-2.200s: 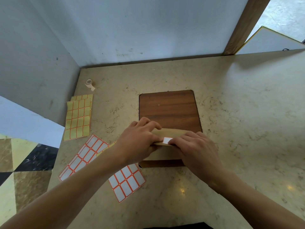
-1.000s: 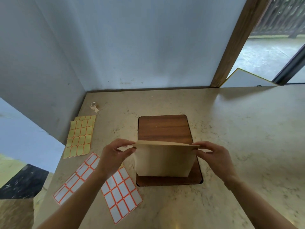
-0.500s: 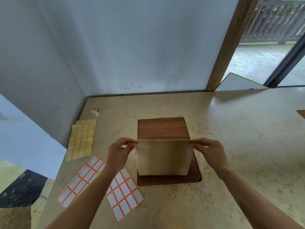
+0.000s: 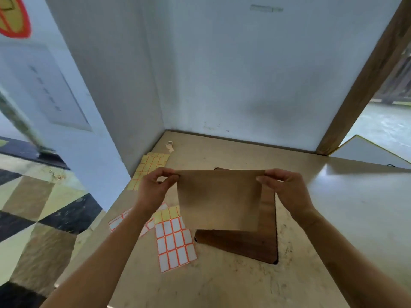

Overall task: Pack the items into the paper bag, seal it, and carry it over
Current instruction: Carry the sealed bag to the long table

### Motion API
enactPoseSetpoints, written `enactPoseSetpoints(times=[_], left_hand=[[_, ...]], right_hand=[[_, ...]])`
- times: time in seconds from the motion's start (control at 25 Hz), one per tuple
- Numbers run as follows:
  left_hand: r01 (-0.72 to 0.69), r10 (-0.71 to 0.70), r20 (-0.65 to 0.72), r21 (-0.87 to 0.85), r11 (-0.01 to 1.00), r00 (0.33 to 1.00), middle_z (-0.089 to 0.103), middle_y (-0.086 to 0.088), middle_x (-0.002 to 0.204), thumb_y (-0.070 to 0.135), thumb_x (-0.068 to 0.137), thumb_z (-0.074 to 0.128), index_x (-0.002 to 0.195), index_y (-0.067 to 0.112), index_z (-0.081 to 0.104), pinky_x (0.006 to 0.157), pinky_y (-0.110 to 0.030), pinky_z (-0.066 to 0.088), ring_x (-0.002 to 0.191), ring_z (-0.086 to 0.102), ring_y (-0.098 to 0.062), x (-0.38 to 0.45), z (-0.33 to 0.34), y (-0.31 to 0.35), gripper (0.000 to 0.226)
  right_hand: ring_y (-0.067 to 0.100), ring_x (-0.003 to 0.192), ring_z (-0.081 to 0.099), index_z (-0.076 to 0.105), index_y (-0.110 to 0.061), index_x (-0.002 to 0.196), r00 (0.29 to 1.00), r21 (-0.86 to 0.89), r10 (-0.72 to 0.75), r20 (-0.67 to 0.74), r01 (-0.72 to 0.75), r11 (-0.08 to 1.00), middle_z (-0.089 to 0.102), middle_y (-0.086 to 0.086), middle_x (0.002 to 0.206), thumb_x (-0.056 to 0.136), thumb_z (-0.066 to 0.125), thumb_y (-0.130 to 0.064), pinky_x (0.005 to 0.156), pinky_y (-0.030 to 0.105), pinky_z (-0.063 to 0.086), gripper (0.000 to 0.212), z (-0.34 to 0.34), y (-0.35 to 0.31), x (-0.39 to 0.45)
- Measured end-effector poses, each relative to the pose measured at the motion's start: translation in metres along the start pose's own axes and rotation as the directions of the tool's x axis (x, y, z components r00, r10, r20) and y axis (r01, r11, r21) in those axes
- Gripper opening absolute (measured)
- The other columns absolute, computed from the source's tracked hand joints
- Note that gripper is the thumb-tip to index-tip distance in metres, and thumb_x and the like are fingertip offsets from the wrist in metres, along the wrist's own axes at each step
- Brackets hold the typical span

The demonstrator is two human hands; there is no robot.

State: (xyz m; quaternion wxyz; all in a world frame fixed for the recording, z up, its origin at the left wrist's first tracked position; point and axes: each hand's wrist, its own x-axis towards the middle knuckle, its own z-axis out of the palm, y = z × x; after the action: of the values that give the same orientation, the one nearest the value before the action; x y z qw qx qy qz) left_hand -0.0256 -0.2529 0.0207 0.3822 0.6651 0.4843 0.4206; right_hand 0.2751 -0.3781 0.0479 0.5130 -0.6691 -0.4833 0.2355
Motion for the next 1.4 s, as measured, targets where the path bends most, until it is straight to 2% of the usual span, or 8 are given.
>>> enactPoseSetpoints(times=[0.12,0.32,0.4,0.56,0.68,0.84,1.12,1.4], left_hand=[[-0.001,0.002,-0.147,0.005,1.0,0.989,0.07,0.017,0.086,0.018,0.087,0.069,0.083,0.034,0.07,0.07,-0.008,0.042,0.085,0.061,0.004,-0.032,-0.044,0.005,0.017],[0.075,-0.082,-0.381,-0.032,0.997,0.921,0.07,0.014,0.078,0.021,0.084,0.073,0.083,0.031,0.072,0.068,-0.023,0.049,0.072,0.063,-0.008,-0.107,-0.142,0.007,0.01],[0.085,-0.066,-0.465,0.02,0.996,0.883,0.07,0.012,0.081,0.022,0.083,0.073,0.083,0.033,0.072,0.065,-0.017,0.05,0.074,0.065,-0.009,-0.146,-0.183,0.008,0.011],[0.145,-0.044,-0.651,0.101,0.984,0.757,0.069,0.02,0.084,0.02,0.084,0.072,0.085,0.035,0.07,0.064,-0.012,0.048,0.077,0.064,-0.002,-0.238,-0.263,0.008,0.015],[0.201,-0.064,-0.752,0.092,0.975,0.656,0.069,0.017,0.085,0.019,0.087,0.069,0.087,0.034,0.07,0.071,-0.019,0.052,0.084,0.065,-0.005,-0.321,-0.321,0.008,0.015],[0.236,-0.021,-0.859,0.117,0.965,0.511,0.069,0.018,0.08,0.011,0.086,0.069,0.085,0.031,0.069,0.061,-0.007,0.047,0.077,0.064,0.003,-0.433,-0.388,0.018,0.019],[0.345,0.019,-0.975,0.096,0.934,0.22,0.067,0.013,0.07,0.013,0.084,0.072,0.08,0.041,0.069,0.057,-0.022,0.046,0.065,0.062,-0.009,-0.609,-0.476,0.029,0.029],[0.485,0.099,-0.995,0.081,0.871,-0.012,0.069,0.02,0.079,0.012,0.083,0.072,0.082,0.037,0.069,0.06,-0.008,0.046,0.073,0.065,0.0,-0.729,-0.508,0.036,0.026]], right_hand=[[-0.005,0.074,0.067,0.072,-0.051,0.08,0.987,0.026,-0.119,0.112,0.117,0.993,0.072,-0.023,0.08,0.076,0.078,-0.031,0.064,0.01,0.048,0.021,0.026,-0.031,0.004],[0.007,0.077,0.07,0.076,-0.039,0.081,0.929,0.184,-0.221,0.295,0.172,0.968,0.075,-0.013,0.08,0.069,0.081,-0.035,0.077,0.031,0.053,0.014,0.097,-0.085,-0.004],[0.014,0.081,0.071,0.078,-0.029,0.082,0.881,0.248,-0.267,0.39,0.179,0.952,0.076,-0.007,0.081,0.067,0.082,-0.033,0.082,0.035,0.052,0.016,0.135,-0.109,-0.017],[0.007,0.073,0.068,0.078,-0.024,0.078,0.771,0.347,-0.352,0.531,0.181,0.92,0.076,-0.005,0.077,0.058,0.083,-0.036,0.073,0.02,0.05,0.024,0.225,-0.161,-0.068],[0.004,0.074,0.069,0.078,-0.034,0.078,0.644,0.415,-0.432,0.631,0.189,0.89,0.076,-0.01,0.079,0.065,0.084,-0.028,0.071,0.012,0.05,0.016,0.295,-0.205,-0.125],[-0.005,0.071,0.066,0.075,-0.046,0.072,0.47,0.512,-0.523,0.711,0.163,0.843,0.073,-0.022,0.076,0.07,0.081,-0.024,0.063,0.003,0.045,0.023,0.376,-0.263,-0.22],[0.013,0.083,0.071,0.077,-0.036,0.082,0.169,0.63,-0.627,0.761,0.039,0.776,0.076,-0.009,0.083,0.07,0.077,-0.035,0.078,0.025,0.055,0.012,0.484,-0.339,-0.393],[0.001,0.079,0.069,0.073,-0.038,0.077,-0.121,0.676,-0.675,0.728,-0.036,0.736,0.073,-0.02,0.079,0.068,0.071,-0.035,0.061,0.007,0.049,0.01,0.556,-0.402,-0.529]])
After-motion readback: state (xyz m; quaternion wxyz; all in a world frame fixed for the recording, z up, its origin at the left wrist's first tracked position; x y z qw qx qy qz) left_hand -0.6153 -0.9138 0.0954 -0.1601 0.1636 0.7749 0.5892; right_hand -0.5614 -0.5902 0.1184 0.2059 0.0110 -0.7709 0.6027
